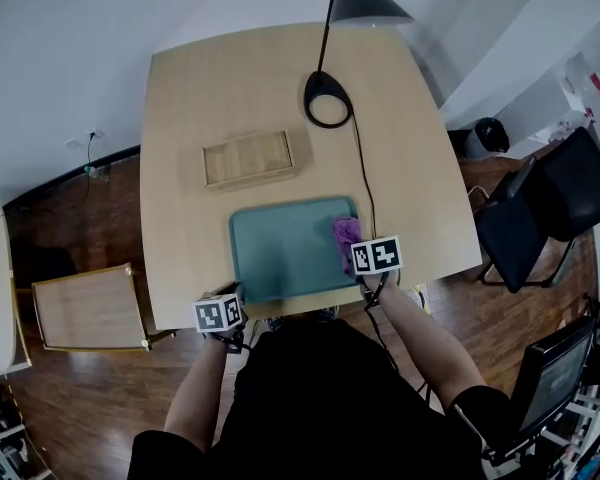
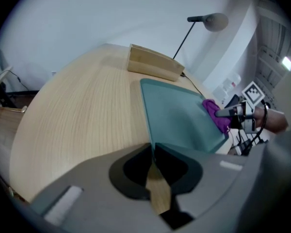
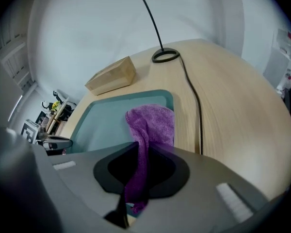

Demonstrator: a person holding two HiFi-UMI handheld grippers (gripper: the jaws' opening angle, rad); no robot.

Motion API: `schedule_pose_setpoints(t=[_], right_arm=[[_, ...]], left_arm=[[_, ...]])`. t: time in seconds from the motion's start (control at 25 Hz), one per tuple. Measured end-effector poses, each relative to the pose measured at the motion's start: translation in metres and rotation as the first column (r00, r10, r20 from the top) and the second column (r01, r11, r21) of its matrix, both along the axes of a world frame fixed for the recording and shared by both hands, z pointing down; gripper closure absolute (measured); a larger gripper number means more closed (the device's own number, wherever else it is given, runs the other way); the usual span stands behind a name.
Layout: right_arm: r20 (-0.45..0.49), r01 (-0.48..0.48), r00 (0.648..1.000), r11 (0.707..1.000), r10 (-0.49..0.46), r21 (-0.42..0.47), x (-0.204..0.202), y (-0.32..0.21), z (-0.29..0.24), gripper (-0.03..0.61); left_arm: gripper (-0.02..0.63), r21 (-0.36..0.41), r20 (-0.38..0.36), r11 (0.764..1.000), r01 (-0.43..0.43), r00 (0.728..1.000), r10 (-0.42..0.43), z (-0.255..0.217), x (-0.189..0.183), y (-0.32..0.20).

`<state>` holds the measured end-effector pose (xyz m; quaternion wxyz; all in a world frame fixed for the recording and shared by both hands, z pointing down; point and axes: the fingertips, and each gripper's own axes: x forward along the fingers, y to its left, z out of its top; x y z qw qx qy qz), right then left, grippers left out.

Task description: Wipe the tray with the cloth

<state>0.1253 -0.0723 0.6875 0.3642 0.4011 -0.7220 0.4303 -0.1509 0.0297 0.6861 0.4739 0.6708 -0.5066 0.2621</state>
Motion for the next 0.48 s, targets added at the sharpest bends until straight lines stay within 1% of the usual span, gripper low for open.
schedule_pose_setpoints(t=[0.12, 0.28, 0.4, 0.48], right_arm=[[-0.023, 0.044, 0.999, 0.999, -0.044, 0.012, -0.004, 0.0, 0.0, 0.531], [-0.063, 0.131, 0.99, 0.991, -0.13, 0.022, -0.009, -0.007, -0.001, 0.531], [-0.097, 0.184, 0.979, 0.982, -0.179, 0.048, -0.02, -0.028, -0.003, 0.531], [-0.116, 0.239, 0.966, 0.968, -0.23, 0.076, -0.039, -0.046, -0.009, 0.531]], left_arm=[[0.563, 0.0, 0.0, 1.0, 0.003, 1.0, -0.003, 0.0, 0.0, 0.001], [0.561, -0.001, -0.009, 1.0, -0.009, 1.0, 0.009, -0.002, 0.0, -0.001], [0.561, 0.0, 0.007, 1.0, -0.006, 1.0, 0.006, -0.003, -0.001, 0.0], [0.561, 0.003, 0.015, 1.0, -0.002, 1.0, 0.002, -0.005, -0.001, 0.001]])
